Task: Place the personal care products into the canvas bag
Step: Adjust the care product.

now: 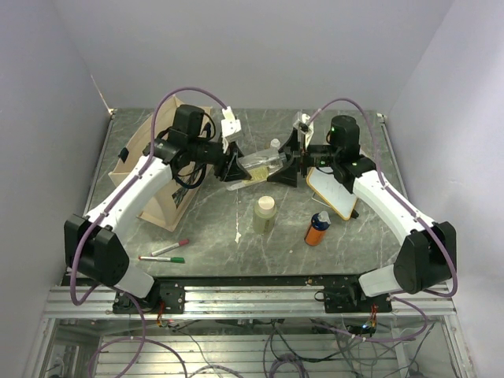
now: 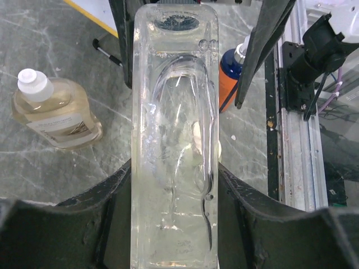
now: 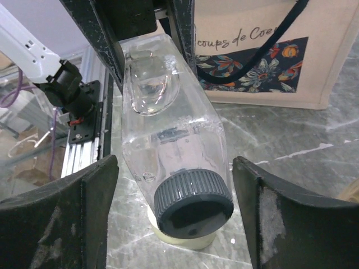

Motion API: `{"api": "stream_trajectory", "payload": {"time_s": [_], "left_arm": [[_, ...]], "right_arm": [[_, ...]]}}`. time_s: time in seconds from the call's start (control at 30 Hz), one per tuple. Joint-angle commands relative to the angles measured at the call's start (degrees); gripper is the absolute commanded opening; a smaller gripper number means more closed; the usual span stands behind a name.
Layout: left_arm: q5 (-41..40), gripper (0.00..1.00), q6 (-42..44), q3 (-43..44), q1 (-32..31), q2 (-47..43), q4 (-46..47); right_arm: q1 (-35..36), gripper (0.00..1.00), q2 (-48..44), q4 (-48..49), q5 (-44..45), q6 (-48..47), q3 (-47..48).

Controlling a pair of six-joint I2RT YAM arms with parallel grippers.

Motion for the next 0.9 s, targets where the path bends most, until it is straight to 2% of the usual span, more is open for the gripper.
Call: {"api": "stream_trajectory", "payload": {"time_s": [0.0, 0.13, 0.17, 0.2, 0.23, 0.27, 0.33, 0.47, 0.53, 0.6, 0.87], "left_arm": [[6.21, 0.07, -3.64, -0.26, -0.27, -3.8, 10.31], [5.55, 0.07, -4.54, -1.85, -0.28, -3.6, 12.27], [5.38, 0.07, -4.71, -2.38, -0.28, -3.36, 12.67], [5.1, 0.07, -4.63, -2.8, -0.28, -3.03, 12.75], [4.77, 0.07, -4.54, -3.09, -0.28, -2.75, 12.76], [4.41, 0.08, -4.33, -3.16, -0.21, -2.36, 12.65], [3.17, 0.19, -3.75, -2.79, -0.05, -1.9, 11.55], [-3.93, 0.58, -0.9, -0.06, 0.85, -2.39, 6.1], [-9.78, 0.7, 0.51, 0.81, 0.99, -3.34, 3.73], [-15.73, 0.98, 1.65, 1.03, 1.04, -4.64, 2.52], [-34.12, 0.99, 2.88, 2.39, 1.11, -10.48, -2.86]], "right_arm": [[-0.32, 0.75, -0.38, 9.52, -3.6, 6.26, -2.47], [-0.34, 0.51, 0.27, 15.57, -5.06, 12.24, -3.04], [-0.28, 0.4, 0.47, 16.51, -5.13, 13.24, -3.01], [-0.34, 0.2, 0.61, 17.34, -4.94, 14.06, -3.07], [-0.35, 0.04, 0.81, 17.87, -4.36, 14.91, -3.06], [-0.28, 0.0, 0.98, 17.95, -3.7, 15.3, -2.89], [-0.35, 0.0, 1.56, 14.94, -2.32, 13.42, -1.6], [-0.73, 0.0, 2.56, 5.05, 2.54, 6.86, 3.32], [-1.02, 0.0, 2.95, 3.1, 5.28, 6.13, 4.74], [-1.05, 0.0, 3.62, 1.12, 7.45, 5.1, 6.3], [-0.26, 0.0, 7.56, -12.44, 18.12, -3.04, 14.75]]}}
